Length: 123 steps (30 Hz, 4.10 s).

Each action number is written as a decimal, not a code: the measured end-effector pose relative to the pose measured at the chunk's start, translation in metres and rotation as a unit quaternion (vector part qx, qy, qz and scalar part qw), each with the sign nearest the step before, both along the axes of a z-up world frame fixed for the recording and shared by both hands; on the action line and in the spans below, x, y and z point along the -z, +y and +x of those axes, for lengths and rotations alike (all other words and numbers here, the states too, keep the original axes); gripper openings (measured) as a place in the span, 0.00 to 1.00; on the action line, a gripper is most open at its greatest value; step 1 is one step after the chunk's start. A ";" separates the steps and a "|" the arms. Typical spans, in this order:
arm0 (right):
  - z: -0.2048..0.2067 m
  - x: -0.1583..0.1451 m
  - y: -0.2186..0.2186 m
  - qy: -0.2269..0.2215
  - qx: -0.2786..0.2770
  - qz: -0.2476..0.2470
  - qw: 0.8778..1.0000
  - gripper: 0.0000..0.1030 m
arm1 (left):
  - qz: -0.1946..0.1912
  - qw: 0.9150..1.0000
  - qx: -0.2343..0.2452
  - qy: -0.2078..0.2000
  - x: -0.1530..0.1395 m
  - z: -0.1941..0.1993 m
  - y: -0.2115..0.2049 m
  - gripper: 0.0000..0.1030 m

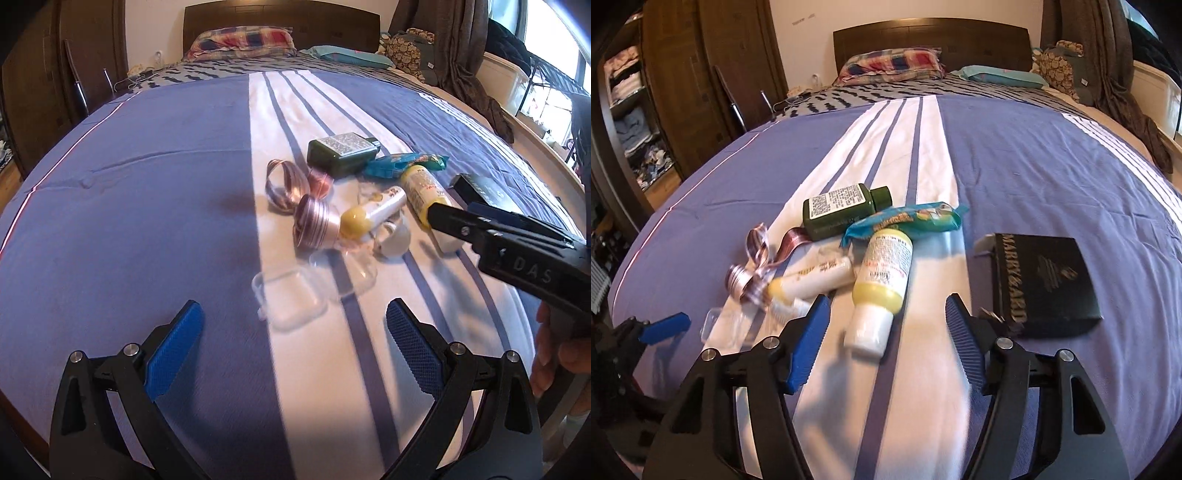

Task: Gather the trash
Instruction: 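Grasp the clear plastic box with the left tool while the right tool grasps the yellow lotion bottle, then carry the plastic box and lotion bottle down toward the bin with both tools, then open both tools to drop the box and lotion bottle into the bin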

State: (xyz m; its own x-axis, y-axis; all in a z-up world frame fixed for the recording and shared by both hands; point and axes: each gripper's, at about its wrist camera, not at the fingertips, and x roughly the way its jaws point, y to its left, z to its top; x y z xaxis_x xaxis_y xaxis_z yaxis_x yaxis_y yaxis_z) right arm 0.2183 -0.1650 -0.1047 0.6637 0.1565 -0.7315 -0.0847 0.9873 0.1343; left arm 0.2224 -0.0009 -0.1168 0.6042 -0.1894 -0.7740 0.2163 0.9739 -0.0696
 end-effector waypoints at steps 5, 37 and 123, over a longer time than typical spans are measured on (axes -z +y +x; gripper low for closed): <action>0.013 0.008 0.001 0.012 0.005 -0.004 1.000 0.64 | 0.004 1.000 -0.006 0.003 0.002 0.016 -0.008 0.92; -0.076 0.003 -0.018 -0.008 -0.011 -0.024 1.000 0.34 | 0.024 0.999 0.002 -0.025 -0.002 -0.062 -0.012 0.67; -0.220 0.160 -0.027 0.200 -0.008 0.022 0.979 0.42 | -0.012 0.973 0.092 0.210 0.180 -0.202 -0.042 0.86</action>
